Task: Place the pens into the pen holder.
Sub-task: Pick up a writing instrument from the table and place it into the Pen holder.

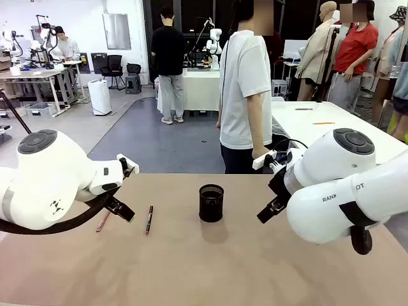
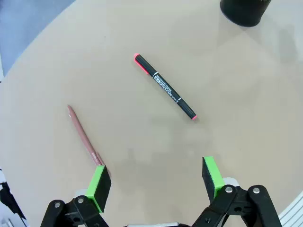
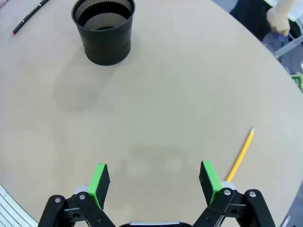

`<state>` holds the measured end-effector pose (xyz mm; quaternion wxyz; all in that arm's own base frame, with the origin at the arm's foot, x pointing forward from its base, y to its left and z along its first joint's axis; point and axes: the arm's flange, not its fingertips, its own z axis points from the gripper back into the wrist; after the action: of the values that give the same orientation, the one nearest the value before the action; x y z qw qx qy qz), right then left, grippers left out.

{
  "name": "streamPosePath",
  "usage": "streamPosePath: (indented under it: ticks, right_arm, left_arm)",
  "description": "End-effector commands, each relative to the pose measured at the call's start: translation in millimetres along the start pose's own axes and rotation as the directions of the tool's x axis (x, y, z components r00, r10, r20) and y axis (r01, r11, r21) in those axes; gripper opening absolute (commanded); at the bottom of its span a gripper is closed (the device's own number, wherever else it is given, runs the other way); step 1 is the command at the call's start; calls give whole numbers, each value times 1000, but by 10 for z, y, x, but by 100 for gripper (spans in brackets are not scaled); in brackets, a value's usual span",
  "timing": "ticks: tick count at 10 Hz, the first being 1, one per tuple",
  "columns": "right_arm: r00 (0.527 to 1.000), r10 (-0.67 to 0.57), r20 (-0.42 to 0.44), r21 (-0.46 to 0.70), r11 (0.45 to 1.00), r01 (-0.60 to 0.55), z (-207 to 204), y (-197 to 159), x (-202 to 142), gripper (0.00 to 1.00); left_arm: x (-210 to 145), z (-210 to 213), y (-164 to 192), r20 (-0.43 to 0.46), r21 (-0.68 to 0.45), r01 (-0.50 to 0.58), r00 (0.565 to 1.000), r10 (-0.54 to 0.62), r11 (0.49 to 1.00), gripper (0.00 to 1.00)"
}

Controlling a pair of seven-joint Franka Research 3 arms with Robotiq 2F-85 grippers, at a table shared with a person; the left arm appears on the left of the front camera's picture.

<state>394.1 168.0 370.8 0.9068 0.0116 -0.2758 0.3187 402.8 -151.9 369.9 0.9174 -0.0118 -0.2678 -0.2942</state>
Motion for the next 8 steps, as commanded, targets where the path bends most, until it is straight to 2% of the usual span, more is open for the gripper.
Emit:
streamPosePath:
  ticks: [1, 8]
  right_arm:
    - [1000, 0, 0, 0, 1000, 0, 0, 0, 0, 100]
    - [1000, 0, 0, 0, 1000, 0, 0, 0, 0, 100]
  left_arm:
    - [1, 2, 0, 0, 0, 0, 1000, 0, 1000, 100]
    - [1, 2, 0, 0, 0, 0, 1000, 0, 1000, 100]
